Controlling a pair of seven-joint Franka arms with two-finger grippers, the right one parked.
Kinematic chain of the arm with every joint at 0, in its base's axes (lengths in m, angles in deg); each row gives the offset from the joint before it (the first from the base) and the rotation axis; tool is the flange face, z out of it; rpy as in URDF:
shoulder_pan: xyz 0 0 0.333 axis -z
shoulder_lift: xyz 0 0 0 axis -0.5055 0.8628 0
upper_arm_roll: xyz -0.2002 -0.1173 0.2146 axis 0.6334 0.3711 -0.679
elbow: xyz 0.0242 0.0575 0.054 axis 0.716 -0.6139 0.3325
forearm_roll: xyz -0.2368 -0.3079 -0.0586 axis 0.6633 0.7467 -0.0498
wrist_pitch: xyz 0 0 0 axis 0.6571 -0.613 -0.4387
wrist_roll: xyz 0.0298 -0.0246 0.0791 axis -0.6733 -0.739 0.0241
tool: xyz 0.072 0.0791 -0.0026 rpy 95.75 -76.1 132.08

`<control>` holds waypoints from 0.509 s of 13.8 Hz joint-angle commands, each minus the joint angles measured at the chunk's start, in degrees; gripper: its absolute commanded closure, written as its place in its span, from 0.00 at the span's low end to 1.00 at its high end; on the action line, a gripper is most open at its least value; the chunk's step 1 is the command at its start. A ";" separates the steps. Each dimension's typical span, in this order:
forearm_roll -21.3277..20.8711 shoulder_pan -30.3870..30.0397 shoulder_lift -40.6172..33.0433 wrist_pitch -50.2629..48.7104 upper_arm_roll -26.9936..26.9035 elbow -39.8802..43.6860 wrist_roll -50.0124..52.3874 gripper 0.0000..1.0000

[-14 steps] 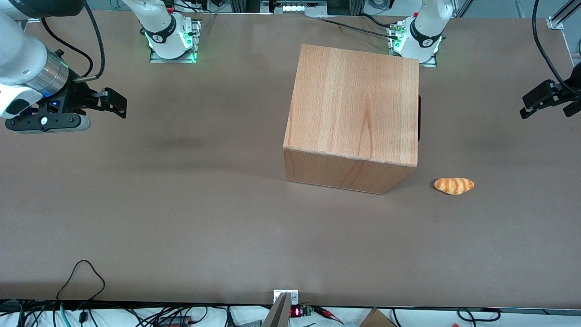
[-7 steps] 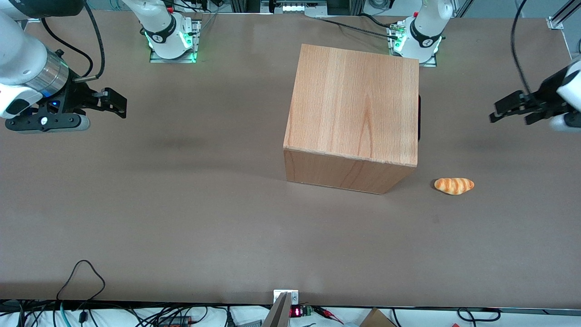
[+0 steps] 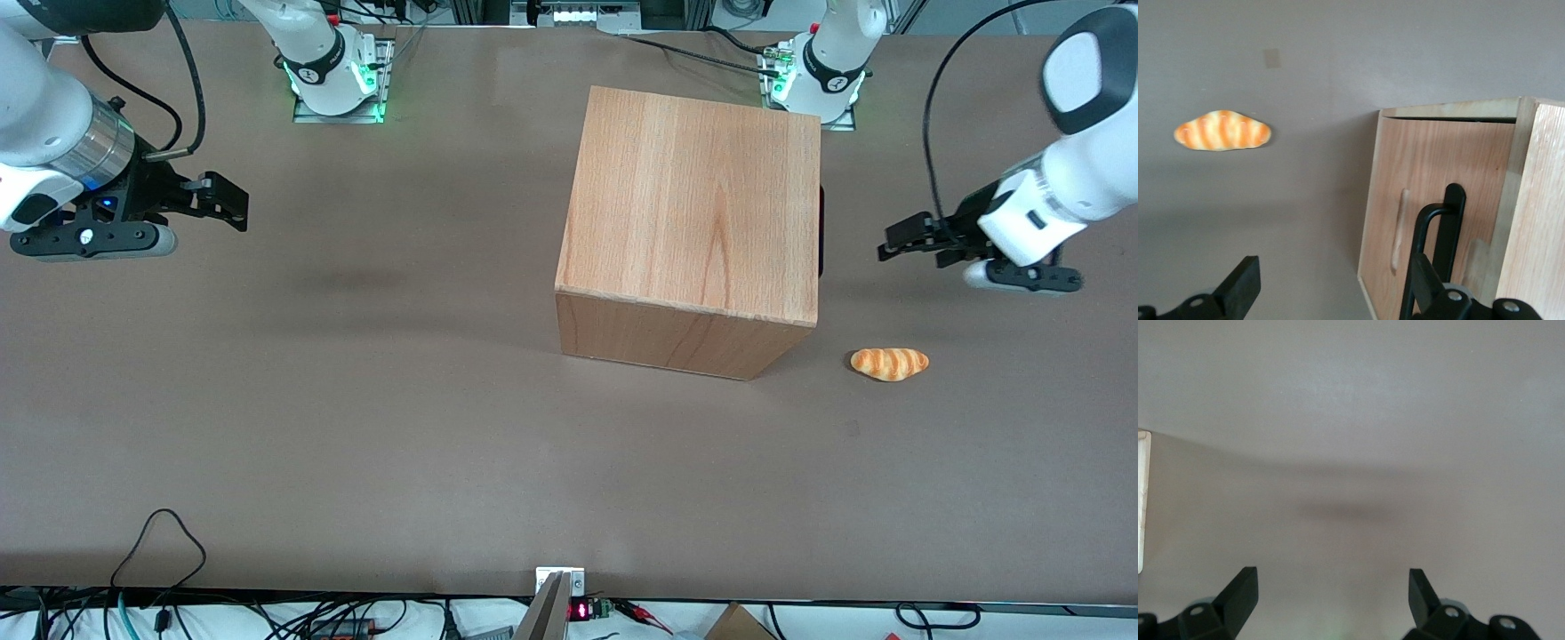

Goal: Open top drawer with left arm
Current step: 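Move the open left gripper toward the drawer's black bar handle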

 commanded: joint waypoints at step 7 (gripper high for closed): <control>4.14 0.22 -1.41 7.71 3.98 -8.98 -1.87 0.00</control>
